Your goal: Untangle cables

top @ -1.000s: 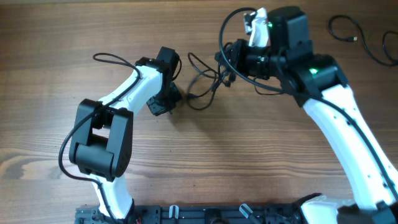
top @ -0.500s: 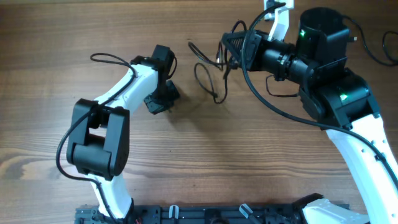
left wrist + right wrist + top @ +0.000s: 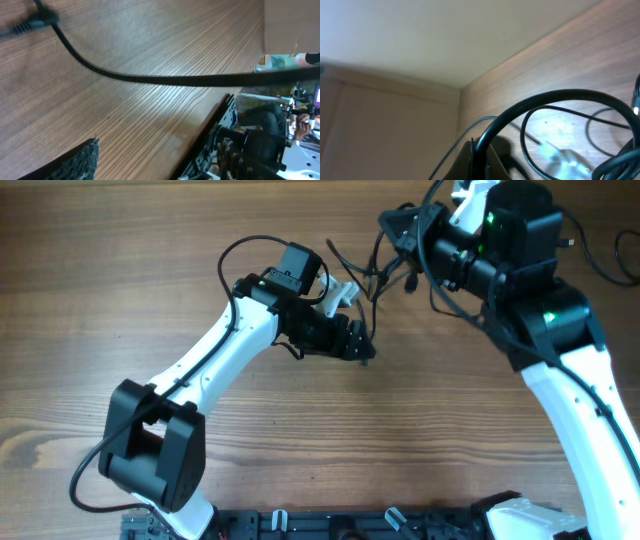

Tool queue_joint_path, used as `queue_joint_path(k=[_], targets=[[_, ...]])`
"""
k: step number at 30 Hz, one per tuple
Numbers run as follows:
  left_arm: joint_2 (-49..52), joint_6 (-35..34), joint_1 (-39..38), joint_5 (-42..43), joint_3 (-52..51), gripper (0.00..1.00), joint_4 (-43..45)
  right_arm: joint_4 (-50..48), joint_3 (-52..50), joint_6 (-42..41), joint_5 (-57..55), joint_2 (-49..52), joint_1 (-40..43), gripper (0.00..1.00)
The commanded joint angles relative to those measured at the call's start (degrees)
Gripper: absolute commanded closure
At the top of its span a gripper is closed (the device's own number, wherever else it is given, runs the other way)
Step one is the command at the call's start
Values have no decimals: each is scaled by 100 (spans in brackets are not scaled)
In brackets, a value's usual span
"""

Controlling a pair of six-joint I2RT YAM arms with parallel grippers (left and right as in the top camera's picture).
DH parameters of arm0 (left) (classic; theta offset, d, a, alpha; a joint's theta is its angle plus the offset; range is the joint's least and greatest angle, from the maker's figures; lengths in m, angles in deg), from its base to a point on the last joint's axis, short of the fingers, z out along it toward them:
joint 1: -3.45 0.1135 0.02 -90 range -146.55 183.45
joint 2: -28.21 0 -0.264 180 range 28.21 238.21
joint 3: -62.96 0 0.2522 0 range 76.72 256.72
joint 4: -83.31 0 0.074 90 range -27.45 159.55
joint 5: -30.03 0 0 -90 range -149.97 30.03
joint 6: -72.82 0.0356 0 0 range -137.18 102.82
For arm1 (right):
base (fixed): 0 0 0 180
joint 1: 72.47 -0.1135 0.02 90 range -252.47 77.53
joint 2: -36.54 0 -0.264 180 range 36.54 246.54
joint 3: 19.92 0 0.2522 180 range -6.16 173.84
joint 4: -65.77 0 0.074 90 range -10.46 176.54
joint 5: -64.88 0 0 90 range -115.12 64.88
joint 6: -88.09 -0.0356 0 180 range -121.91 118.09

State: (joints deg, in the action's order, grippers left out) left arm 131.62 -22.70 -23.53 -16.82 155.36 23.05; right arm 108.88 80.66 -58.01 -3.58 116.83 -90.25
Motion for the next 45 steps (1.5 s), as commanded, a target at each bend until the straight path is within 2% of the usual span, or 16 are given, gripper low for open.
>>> queue_joint_path(k=[1,3,8,9,11,13,15,20,21,23,25,32,36,38,42,45], targets=[[-667,229,175,94,48,16,345,31,144,-413,455,52,262,96],[-909,201,225,72,46,7,708,-35,144,-688,560,52,286,96],[-802,-52,-184,-7,44,3,1464,-415,144,-1864,612,52,286,96],[-782,-52,-306,-369,44,2,1510,-605,144,-2057,710,52,286,96],[-782,-138,-520,-1239,44,2,1508,-990,144,-2446,916,52,286,96],[-782,-140,-636,-1412,44,4,1639,-1222,144,-2640,1016,52,286,96],[-780,-232,-656,-1744,26,14,1766,-1235,144,-2817,1078,50,286,96],[-632,-682,-656,-2179,-4,18,2087,-1665,146,-3003,1309,50,286,96],[-608,-743,-656,-2218,-4,24,2135,-1663,146,-2997,1314,50,286,96],[-557,-745,-654,-2643,-4,67,2164,-1641,144,-2922,1305,50,291,96],[-551,-890,-654,-3093,-4,92,2085,-1604,144,-2699,1285,50,413,96],[-551,-892,-461,-3300,-4,96,1644,-201,144,-1255,1207,50,1580,96],[-551,-890,-140,-3410,-4,96,1270,1161,144,-4,-83,52,2321,96],[-551,-892,50,-3410,-4,96,1141,1897,144,393,-1298,52,2509,96],[-551,-1231,444,-3432,-4,96,870,2879,129,492,-3807,81,2538,96],[-551,-1674,756,-3628,-4,96,621,3309,129,219,-4848,90,2538,96]])
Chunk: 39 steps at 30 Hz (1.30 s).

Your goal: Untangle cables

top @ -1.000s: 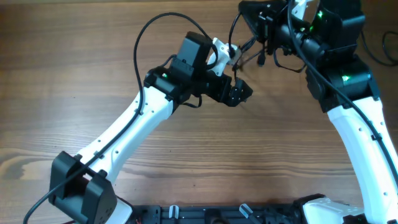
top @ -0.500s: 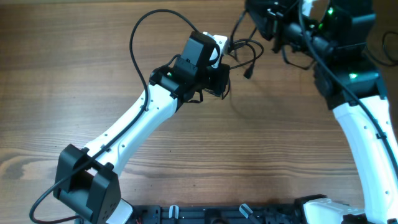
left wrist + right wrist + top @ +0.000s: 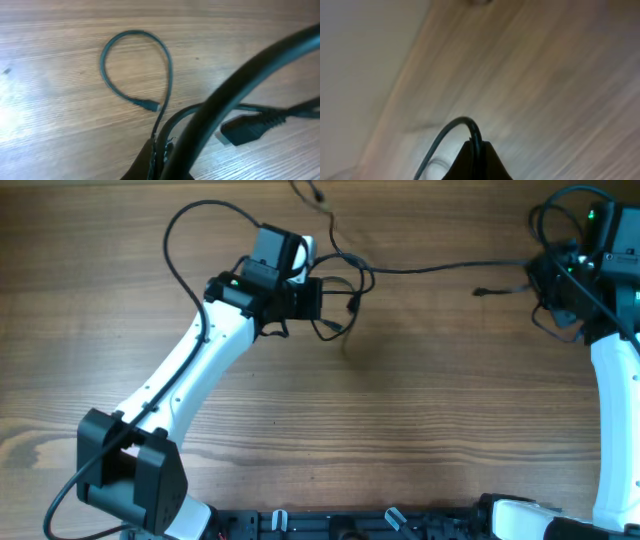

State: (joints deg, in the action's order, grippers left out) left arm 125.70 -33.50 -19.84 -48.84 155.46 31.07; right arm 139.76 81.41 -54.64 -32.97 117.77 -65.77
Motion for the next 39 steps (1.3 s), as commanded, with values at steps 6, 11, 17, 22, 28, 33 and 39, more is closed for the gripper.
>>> queue_joint_path(k=[6,11,17,22,28,33,39], targets=[[42,-710,557,-341,-15,96,-466,328,48,-291,-1464,9,90,96],[46,-710,343,-214,-15,96,-433,326,44,-173,-122,109,87,96],[52,-831,90,-201,-15,96,-470,518,22,931,627,389,87,58],[76,-861,74,-199,-15,96,-511,708,11,1410,1333,433,87,1],[83,-861,-186,-203,-15,96,-468,-240,7,3672,3235,992,-918,0],[83,-1266,39,-221,-15,96,-614,-1010,7,5482,3171,2107,-1788,1],[83,-1464,70,-205,-15,96,-772,-2474,7,7217,3195,2682,-2223,2]])
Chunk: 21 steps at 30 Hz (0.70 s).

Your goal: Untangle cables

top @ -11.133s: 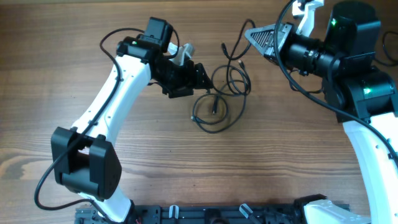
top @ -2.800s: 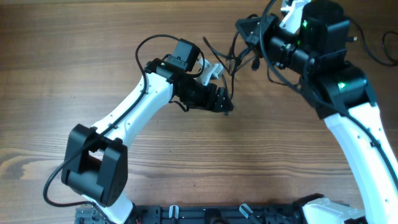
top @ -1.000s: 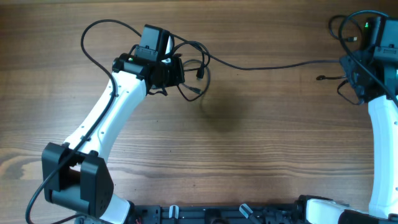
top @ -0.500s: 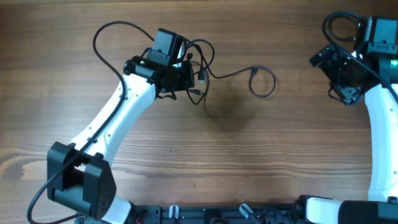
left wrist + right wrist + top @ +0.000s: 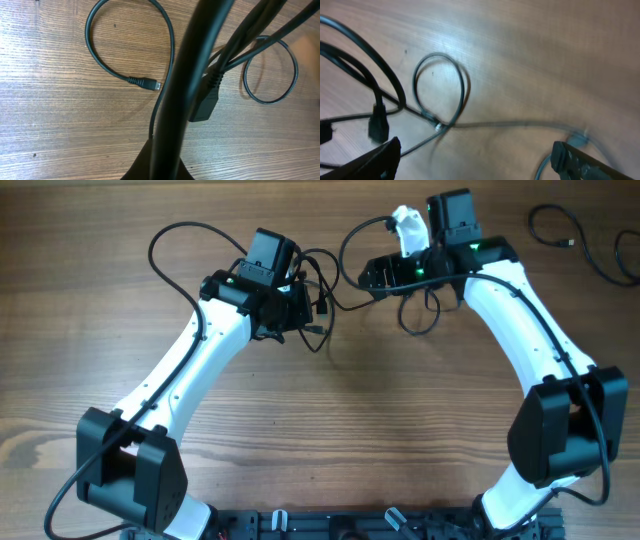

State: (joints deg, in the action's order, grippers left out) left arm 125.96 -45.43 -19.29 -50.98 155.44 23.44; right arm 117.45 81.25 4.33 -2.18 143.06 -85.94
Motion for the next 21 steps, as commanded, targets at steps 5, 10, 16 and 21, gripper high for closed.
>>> queue_joint_path(k=[5,10,16,21], targets=[[57,-269,15,15,-13,96,-111,-636,22,2697,116,625,-431,4],[57,-660,15,168,-13,96,-87,-485,9,3307,774,1047,-431,6],[57,-675,330,1604,-13,96,-92,-791,-221,3569,1099,1049,-431,7],[57,-671,621,2033,-13,96,-114,-918,-282,3556,1165,1051,-431,25]])
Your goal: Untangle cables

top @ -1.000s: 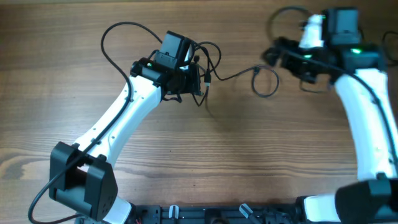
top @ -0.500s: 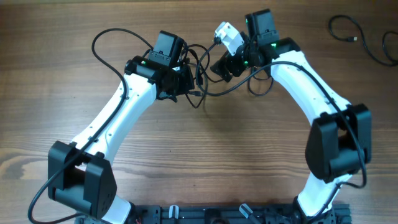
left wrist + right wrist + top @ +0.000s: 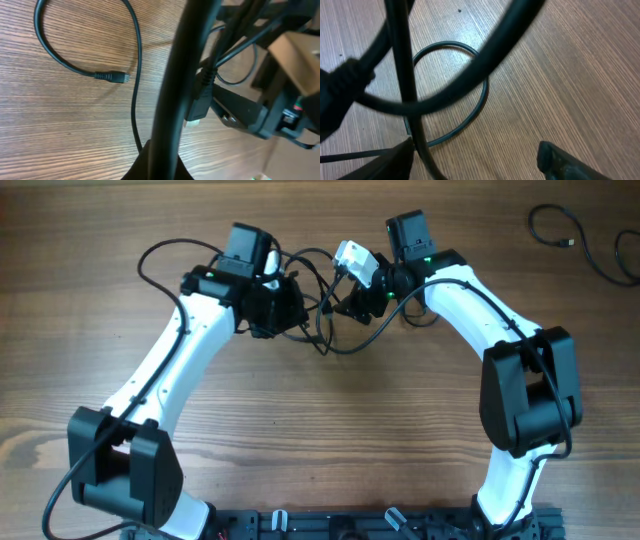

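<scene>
A tangle of black cables (image 3: 322, 315) hangs between my two grippers at the table's back middle. My left gripper (image 3: 287, 310) is shut on a thick black cable (image 3: 177, 75) that rises from its jaws (image 3: 162, 162). A USB plug (image 3: 198, 106) dangles beside that cable, and a thin lead with a small plug (image 3: 111, 76) lies on the wood below. My right gripper (image 3: 352, 302) stands open right next to the bundle. Its fingers (image 3: 555, 159) are spread wide, with a thick cable (image 3: 470, 75) and a thin loop (image 3: 470, 107) ahead of them.
A separate black cable (image 3: 553, 225) lies coiled at the table's back right corner. Another dark lead (image 3: 625, 265) runs along the right edge. The wooden table (image 3: 330, 440) stretches toward the front rail (image 3: 350, 522).
My right gripper, still open, has moved left and nearer, from a little right of the tangle to right beside my left gripper. The left arm shifted slightly left, still holding its cable.
Both grippers were close together at the back, each shut on part of the tangle. Then the right one was far to the right, with a thin cable stretched across. Later that cable lay at the back right and the right gripper was open near the tangle, now beside it.
</scene>
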Tool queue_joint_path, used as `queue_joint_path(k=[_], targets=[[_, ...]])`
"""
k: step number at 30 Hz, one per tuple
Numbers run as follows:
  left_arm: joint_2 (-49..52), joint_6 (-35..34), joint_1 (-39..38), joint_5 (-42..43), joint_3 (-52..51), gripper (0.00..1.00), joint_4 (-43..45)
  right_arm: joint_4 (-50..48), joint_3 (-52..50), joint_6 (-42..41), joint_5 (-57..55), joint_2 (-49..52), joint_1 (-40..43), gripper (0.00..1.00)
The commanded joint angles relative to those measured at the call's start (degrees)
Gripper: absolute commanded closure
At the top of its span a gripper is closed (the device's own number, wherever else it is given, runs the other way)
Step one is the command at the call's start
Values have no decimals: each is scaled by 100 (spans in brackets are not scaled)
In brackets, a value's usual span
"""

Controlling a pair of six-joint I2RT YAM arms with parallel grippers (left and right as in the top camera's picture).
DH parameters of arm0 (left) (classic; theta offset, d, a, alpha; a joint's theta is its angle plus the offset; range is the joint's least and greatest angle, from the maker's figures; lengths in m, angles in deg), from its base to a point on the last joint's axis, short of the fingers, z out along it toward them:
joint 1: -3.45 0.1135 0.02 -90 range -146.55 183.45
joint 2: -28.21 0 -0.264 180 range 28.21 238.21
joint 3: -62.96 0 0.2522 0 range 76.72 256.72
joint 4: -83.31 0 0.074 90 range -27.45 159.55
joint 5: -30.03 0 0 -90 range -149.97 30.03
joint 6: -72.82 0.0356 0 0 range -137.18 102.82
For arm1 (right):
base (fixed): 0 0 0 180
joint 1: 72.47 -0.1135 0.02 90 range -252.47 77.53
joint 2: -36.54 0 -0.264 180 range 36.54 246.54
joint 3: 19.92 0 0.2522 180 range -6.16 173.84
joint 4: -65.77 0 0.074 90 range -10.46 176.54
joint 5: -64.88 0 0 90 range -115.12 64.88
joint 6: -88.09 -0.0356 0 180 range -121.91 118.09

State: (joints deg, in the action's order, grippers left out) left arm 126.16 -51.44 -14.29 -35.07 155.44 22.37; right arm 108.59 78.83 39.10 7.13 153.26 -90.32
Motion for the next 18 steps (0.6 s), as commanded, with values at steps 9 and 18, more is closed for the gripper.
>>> queue_joint_path(k=[9,18], targets=[[37,-70,120,448,-13,96,-46,-210,-39,-378,243,31,7,83],[37,-76,120,-238,-13,92,-42,-323,-4,-3053,-2157,-920,431,96]])
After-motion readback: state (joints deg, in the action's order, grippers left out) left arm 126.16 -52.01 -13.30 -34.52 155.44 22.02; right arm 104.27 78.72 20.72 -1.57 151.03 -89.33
